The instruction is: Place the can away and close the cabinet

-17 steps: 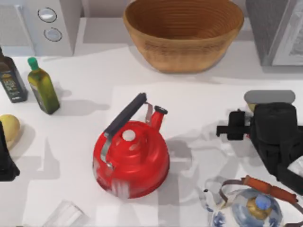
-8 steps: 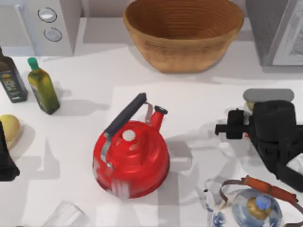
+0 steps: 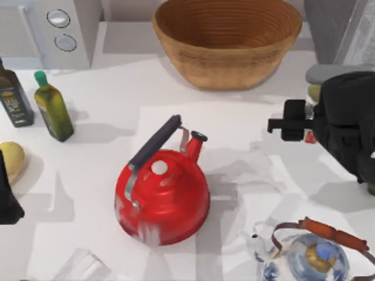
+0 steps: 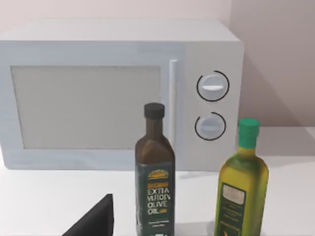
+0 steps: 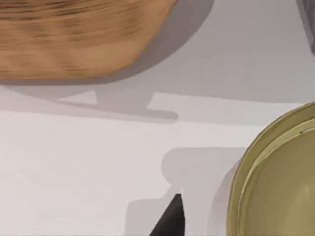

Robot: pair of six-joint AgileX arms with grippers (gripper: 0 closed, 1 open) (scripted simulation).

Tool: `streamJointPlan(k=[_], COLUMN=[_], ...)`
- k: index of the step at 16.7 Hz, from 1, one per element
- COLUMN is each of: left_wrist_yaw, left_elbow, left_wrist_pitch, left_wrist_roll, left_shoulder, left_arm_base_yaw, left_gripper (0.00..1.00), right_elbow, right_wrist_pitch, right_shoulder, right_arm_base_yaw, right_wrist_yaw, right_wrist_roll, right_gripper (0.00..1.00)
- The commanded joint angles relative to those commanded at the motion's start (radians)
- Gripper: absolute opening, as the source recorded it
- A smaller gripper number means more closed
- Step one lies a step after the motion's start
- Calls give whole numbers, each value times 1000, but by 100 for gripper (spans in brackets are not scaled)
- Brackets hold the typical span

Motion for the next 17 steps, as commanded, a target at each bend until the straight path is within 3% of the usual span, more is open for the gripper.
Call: streamJointPlan(k=[5,12,17], left_wrist_yaw=[0,0,0], left_elbow=[0,0,0], left_wrist_pitch=[0,0,0], left_wrist_roll=[0,0,0], left_shoulder=[0,0,0], left_arm_base_yaw=[0,0,0], left_gripper=[100,100,100], right_elbow=[79,73,-54], right_wrist_pitch=[-211,-221,-235], right_shoulder=[-192,-212,-425], right_arm_base_yaw=[1,-3,-83], right_wrist_yaw=[63,66,8], right_wrist_roll=[-53,-59,-100], right_gripper=[0,0,0])
